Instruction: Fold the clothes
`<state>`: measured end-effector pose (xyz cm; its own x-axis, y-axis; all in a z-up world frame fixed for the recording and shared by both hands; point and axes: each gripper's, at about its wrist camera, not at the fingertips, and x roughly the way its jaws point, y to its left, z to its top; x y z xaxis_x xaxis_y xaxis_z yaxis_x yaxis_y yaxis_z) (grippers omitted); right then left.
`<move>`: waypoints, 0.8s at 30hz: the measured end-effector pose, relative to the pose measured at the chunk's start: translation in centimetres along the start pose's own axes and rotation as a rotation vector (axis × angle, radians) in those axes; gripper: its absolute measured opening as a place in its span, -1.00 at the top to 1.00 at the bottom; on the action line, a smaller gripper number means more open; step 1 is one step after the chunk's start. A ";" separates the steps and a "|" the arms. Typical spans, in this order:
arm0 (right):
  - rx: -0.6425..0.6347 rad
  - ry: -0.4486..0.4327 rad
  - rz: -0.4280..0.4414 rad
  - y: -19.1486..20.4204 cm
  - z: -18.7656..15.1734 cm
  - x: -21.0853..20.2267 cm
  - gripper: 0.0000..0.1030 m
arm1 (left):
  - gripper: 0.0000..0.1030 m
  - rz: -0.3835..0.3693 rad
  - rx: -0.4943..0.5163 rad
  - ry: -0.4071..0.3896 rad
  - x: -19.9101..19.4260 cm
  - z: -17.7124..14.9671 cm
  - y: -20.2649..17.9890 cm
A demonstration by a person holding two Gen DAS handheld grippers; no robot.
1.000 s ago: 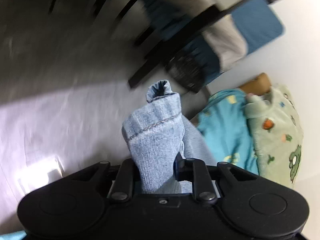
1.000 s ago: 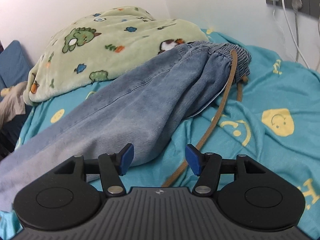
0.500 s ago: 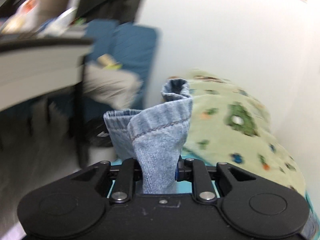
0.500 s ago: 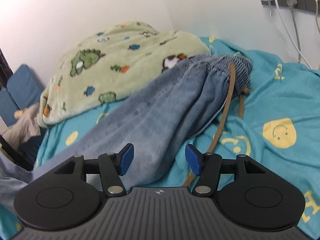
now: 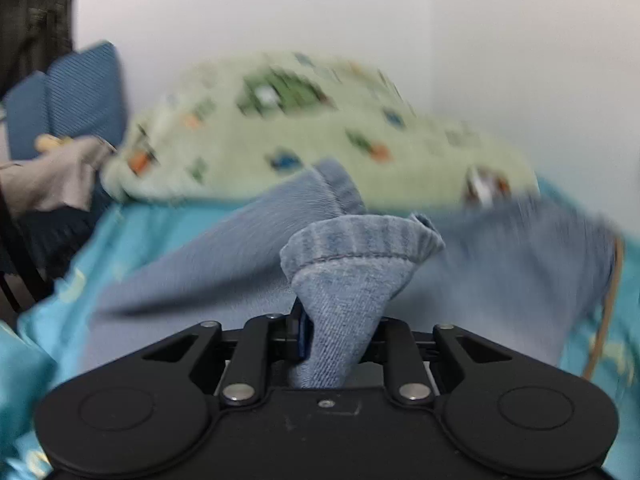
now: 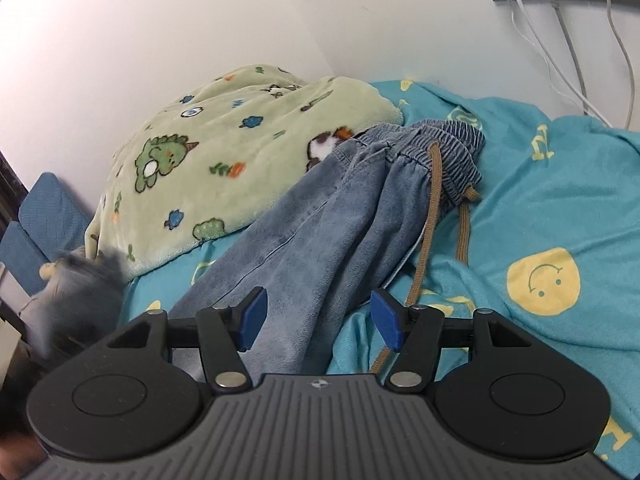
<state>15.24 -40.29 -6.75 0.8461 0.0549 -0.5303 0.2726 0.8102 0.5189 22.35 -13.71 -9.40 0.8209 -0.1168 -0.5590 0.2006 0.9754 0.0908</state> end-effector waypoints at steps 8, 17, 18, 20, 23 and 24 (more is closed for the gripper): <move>0.014 0.028 0.012 -0.3 -0.1 0.9 -0.17 | 0.60 -0.006 0.067 0.033 1.3 -1.8 -0.5; -0.072 0.019 0.047 1.1 -0.5 0.9 -0.17 | 0.01 -0.141 0.030 0.030 -3.9 -0.6 0.7; -0.082 0.017 0.052 1.3 -0.6 0.8 -0.17 | -0.05 -0.150 0.031 0.021 -4.7 -0.6 0.8; -0.096 0.013 0.069 1.7 -0.8 0.9 -0.17 | -0.09 -0.161 0.020 0.007 -6.2 -0.5 1.4; -0.119 0.004 0.097 2.4 -1.4 0.8 -0.17 | -0.16 -0.154 0.003 -0.008 -8.1 -0.3 2.5; -0.123 0.000 0.107 2.6 -1.5 0.8 -0.17 | -0.16 -0.143 -0.001 -0.012 -8.7 -0.2 2.9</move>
<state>15.97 -37.20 -6.85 0.8673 0.1450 -0.4763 0.1223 0.8653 0.4862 15.67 -9.80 -4.47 0.7903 -0.2570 -0.5562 0.3155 0.9489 0.0098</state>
